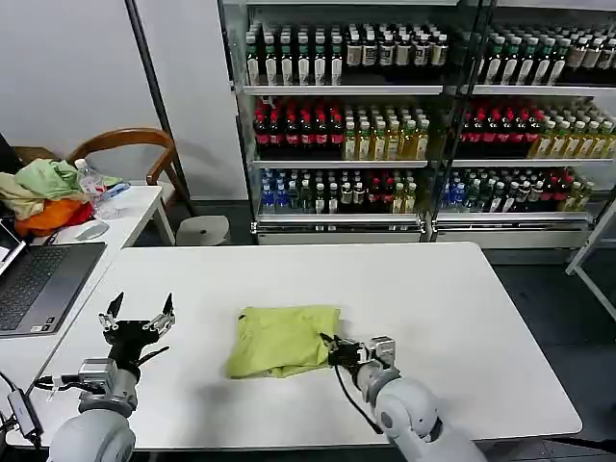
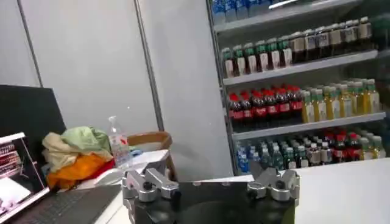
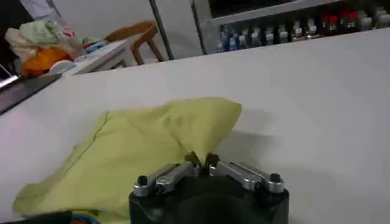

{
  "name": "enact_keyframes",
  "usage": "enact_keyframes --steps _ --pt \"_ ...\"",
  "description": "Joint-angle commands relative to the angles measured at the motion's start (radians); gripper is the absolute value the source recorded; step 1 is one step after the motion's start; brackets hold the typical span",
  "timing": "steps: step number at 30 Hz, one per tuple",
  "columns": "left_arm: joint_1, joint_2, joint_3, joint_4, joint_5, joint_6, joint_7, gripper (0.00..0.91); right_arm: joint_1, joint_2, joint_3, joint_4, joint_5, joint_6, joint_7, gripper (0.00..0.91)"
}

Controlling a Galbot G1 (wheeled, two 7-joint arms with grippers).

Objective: Fold and organize the clothes.

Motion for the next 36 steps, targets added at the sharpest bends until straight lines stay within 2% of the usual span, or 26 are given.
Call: enact_keyframes --steps 1,6,8,17,20,22,23,31,34,36 --pt "0.0 -0.001 0.003 0.005 -0.001 -0.001 0.0 0.907 -0.006 -0.085 0.112 0.012 -0.013 0.0 -0.133 0.0" --pt "-0.003 -0.003 0.006 0.01 0.0 -0.002 0.0 0.907 -0.025 -0.112 0.139 0.036 -0.025 -0.001 -0.163 0.0" --pt "-0.003 -0.004 0.007 0.01 0.0 -0.001 0.0 0.907 -0.03 -0.132 0.15 0.034 -0.06 -0.001 -0.216 0.0" --pt "-0.001 -0.012 0.014 0.013 0.004 -0.003 -0.001 0.907 -0.002 -0.162 0.174 -0.029 -0.141 -0.001 -0.378 0.0" --pt "0.002 -0.013 0.012 0.012 0.004 -0.003 0.0 0.907 0.001 -0.159 0.175 -0.034 -0.143 0.0 -0.384 0.0" --pt "0.004 -0.015 0.01 0.011 0.004 -0.003 0.0 0.907 -0.002 -0.156 0.171 -0.036 -0.151 -0.001 -0.363 0.01" --pt "0.004 -0.016 0.009 0.011 0.004 -0.003 -0.001 0.907 -0.002 -0.152 0.171 -0.04 -0.155 -0.001 -0.353 0.907" --pt "0.007 -0.019 0.015 0.001 0.014 -0.011 0.002 0.907 -0.013 -0.163 0.232 -0.038 -0.194 0.009 -0.353 0.907" --pt "0.003 -0.016 0.022 -0.003 0.023 -0.032 0.013 0.907 -0.033 -0.177 0.276 -0.01 -0.283 0.027 -0.349 0.907" --pt "-0.004 -0.014 0.034 -0.007 0.028 -0.05 0.026 0.907 -0.048 -0.187 0.32 0.011 -0.335 0.019 -0.319 0.907"
